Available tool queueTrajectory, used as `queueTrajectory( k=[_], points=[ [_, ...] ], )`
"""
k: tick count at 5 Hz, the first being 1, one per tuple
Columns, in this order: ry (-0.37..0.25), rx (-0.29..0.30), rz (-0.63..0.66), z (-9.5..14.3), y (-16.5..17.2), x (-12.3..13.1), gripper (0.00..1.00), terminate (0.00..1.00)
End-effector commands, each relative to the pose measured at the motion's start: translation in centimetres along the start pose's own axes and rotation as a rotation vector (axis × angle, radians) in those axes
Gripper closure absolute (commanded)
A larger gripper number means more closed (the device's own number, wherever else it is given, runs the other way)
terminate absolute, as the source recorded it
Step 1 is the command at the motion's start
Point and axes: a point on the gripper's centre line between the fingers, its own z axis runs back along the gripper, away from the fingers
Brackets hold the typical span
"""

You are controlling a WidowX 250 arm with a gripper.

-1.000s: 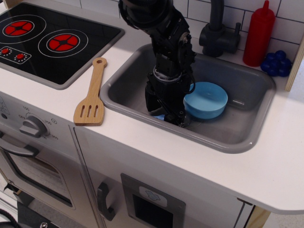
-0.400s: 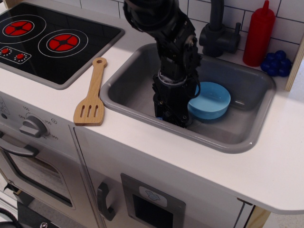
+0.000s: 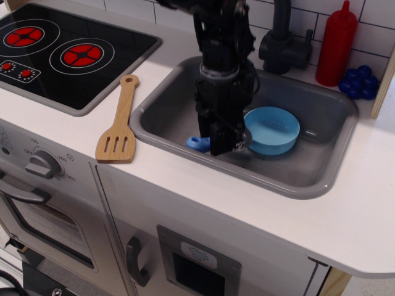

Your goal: Put spoon in bowl sink

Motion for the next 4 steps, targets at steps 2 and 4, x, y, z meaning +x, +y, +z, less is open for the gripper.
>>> queueTrajectory(
  k=[2, 4],
  points=[
    [-0.082, 0.042, 0.185, 3.2, 1.3, 5.9, 1.0, 0.0],
    [0.027, 0.09, 0.221, 0.2, 0.4, 7.2, 1.0, 0.0]
  ],
)
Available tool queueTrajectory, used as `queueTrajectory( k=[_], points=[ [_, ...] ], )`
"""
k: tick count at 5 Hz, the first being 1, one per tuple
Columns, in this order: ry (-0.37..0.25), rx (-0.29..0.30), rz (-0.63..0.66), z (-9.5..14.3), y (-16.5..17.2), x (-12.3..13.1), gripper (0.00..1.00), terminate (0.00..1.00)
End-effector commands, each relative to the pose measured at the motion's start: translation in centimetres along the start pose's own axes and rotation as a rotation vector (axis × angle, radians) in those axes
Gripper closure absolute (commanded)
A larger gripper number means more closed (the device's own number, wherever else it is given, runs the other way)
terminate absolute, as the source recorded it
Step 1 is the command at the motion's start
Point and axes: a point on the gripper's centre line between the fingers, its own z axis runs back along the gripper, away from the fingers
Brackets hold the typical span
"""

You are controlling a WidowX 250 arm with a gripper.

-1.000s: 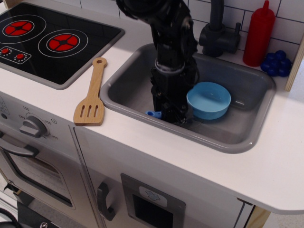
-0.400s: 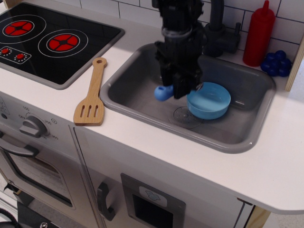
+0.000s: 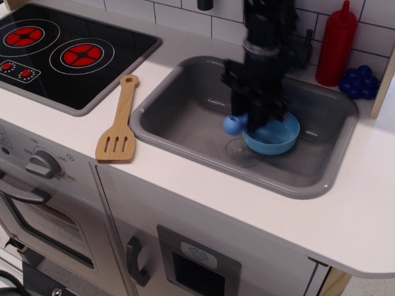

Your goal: Put spoon in bowl sink

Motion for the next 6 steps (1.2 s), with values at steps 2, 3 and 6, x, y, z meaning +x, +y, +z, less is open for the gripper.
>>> queueTrajectory(
  k=[2, 3, 6],
  points=[
    [-0.017, 0.045, 0.039, 1.0, -0.4, 2.0, 0.0, 0.0],
    [-0.061, 0.043, 0.063, 2.1, -0.1, 2.4, 0.0, 0.0],
    [-0.349, 0.039, 0.142, 7.5, 1.0, -0.2, 0.0, 0.0]
  ],
)
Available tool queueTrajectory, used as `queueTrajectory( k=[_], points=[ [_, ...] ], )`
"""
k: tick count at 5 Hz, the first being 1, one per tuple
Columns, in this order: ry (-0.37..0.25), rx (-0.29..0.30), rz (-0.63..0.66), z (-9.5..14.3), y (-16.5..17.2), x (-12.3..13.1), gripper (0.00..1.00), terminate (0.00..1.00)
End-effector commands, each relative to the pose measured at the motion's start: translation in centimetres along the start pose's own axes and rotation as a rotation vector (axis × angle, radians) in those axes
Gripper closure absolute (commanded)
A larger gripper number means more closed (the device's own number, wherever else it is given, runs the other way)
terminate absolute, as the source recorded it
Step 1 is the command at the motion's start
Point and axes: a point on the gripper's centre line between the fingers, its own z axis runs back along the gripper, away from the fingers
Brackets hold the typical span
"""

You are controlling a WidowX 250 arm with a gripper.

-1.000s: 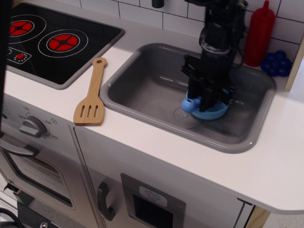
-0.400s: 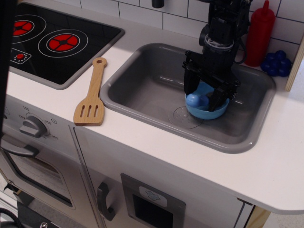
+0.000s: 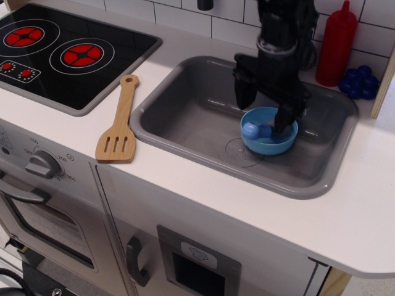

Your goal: Put spoon in bowl sink

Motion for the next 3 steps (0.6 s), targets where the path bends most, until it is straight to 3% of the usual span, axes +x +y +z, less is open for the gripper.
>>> queueTrajectory(
  k=[1, 2, 3],
  points=[
    [-0.148, 0.016, 0.116, 5.64, 1.95, -0.36, 0.0, 0.0],
    [-0.148, 0.016, 0.116, 5.64, 1.95, -0.36, 0.0, 0.0],
    [-0.148, 0.016, 0.116, 5.64, 1.95, -0.36, 0.0, 1.0]
  ],
)
